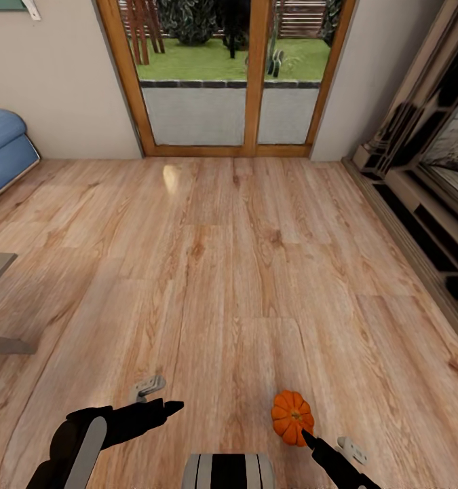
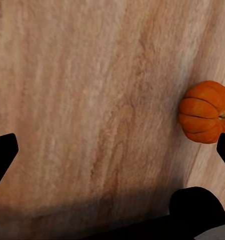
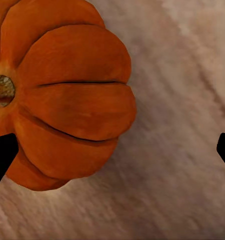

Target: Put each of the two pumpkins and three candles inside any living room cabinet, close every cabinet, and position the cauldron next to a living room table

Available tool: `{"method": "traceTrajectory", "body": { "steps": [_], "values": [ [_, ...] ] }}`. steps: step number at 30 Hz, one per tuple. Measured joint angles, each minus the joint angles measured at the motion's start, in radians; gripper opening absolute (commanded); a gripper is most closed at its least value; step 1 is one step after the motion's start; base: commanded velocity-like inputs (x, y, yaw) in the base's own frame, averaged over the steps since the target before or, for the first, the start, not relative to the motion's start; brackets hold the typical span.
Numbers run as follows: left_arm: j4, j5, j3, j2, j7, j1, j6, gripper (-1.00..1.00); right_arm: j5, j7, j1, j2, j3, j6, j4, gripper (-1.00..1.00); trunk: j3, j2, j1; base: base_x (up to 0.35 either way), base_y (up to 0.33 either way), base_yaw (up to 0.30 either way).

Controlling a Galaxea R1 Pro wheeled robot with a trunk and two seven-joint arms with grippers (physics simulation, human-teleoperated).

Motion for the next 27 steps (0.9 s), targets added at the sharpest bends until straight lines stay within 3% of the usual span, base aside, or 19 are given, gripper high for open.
{"method": "traceTrajectory", "body": {
  "steps": [3,27],
  "values": [
    [0.0,0.0,0.0,0.0,0.0,0.0,0.0,1.0,0.0,0.001,0.0,0.001,0.0,0.0,0.0,1.0,-0.011,-0.001,0.001,0.0,0.0,0.0],
    [-0.001,-0.001,-0.007,0.004,-0.004,0.0,-0.001,1.0,0.002,0.001,0.0,0.012,0.0,0.0,-0.001,1.0,-0.012,-0.001,0.001,0.03,0.0,0.0]
  ]
}}
